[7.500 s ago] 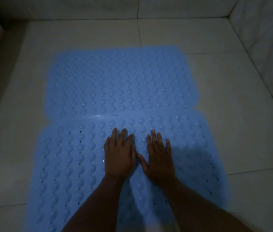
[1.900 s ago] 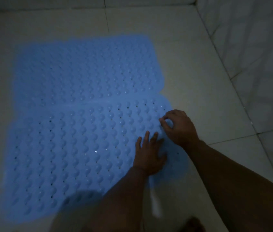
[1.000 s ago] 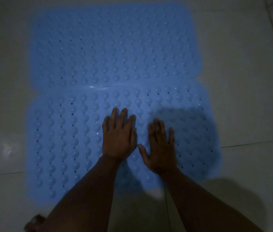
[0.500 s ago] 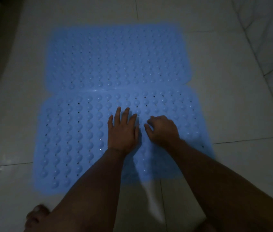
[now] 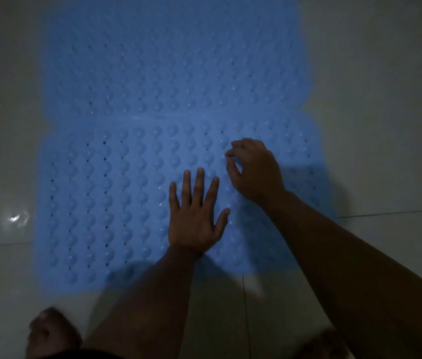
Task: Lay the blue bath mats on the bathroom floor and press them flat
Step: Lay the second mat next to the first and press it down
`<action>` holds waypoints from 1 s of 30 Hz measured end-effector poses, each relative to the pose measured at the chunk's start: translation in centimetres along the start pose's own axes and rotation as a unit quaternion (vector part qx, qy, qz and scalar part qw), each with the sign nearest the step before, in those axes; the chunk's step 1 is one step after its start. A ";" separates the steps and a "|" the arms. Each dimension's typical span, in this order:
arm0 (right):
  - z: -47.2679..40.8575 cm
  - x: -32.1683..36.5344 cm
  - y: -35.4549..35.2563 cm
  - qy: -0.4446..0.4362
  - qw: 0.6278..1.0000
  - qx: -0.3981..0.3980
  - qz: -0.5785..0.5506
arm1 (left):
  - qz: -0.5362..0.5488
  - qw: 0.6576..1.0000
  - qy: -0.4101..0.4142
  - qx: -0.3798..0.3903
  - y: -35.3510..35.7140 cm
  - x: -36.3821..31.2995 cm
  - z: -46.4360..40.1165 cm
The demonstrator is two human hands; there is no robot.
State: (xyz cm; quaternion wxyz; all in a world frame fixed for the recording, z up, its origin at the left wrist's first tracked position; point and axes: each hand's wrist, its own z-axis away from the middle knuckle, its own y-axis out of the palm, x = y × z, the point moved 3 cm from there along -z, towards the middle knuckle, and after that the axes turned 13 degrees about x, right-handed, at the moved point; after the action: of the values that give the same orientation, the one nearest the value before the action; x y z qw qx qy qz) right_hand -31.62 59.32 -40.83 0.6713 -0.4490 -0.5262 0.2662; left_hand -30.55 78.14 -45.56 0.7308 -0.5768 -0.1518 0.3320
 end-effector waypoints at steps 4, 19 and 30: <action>-0.4 -0.8 0.7 -0.037 0.999 -0.021 -0.011 | 0.005 1.000 -0.002 0.021 0.2 0.1 -0.1; -1.3 4.8 -0.1 0.001 0.999 -0.013 -0.033 | 0.097 0.990 0.048 0.088 -3.2 2.1 -0.2; -0.3 17.1 8.5 -0.048 0.998 0.040 -0.005 | 0.081 0.984 -0.153 -0.041 -6.8 17.5 4.9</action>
State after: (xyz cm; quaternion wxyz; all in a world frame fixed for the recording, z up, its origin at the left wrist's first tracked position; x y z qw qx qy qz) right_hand -25.15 77.29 -40.40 0.6639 -0.4058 -0.5492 0.3047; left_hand -18.61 92.59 -40.56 0.6457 -0.5591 -0.2279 0.4674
